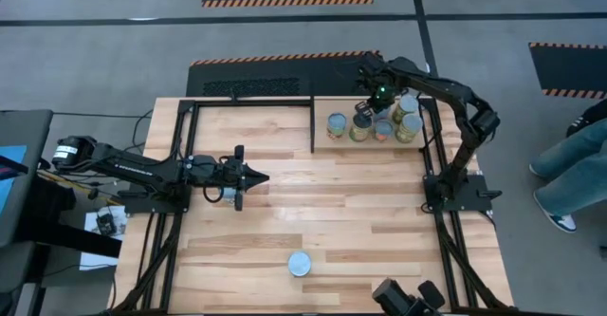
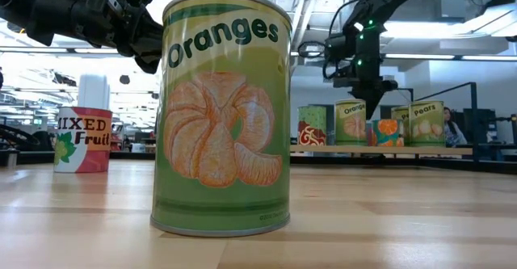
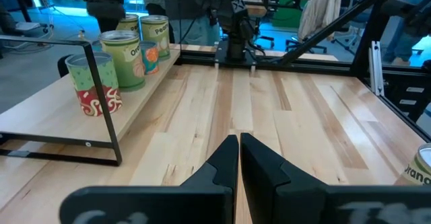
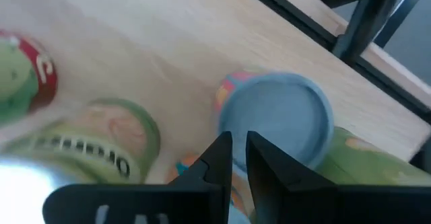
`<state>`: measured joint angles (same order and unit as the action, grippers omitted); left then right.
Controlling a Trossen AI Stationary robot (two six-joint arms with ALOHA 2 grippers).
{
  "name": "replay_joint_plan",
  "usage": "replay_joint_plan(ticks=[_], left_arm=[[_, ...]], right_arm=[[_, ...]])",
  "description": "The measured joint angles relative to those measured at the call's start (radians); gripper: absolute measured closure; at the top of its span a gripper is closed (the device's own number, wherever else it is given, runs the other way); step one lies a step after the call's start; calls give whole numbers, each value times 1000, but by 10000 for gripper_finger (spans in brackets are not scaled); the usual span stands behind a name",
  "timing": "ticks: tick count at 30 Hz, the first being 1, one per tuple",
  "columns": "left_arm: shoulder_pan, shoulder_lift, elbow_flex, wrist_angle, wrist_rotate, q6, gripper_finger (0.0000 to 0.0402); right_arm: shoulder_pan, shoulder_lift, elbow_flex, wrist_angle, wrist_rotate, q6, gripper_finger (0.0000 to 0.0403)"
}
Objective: Pick and place cans onto a shelf
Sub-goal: Put the large canned oranges on the shelf
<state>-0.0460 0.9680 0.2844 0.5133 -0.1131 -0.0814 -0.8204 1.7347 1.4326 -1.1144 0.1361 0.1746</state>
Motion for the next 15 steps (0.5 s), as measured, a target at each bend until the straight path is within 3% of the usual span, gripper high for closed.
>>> replay_joint_plan(ticks=[5,9,15], left_arm=[[0,0,0,0,0,1,395],[0,0,0,0,0,0,395],[0,0,0,-2,0,0,395]], right_arm=[[21,-90,0,-68,78,-25,347],[49,-205,0,-91,130,-26,380],[166,-423,-64,98,129,-76,388]])
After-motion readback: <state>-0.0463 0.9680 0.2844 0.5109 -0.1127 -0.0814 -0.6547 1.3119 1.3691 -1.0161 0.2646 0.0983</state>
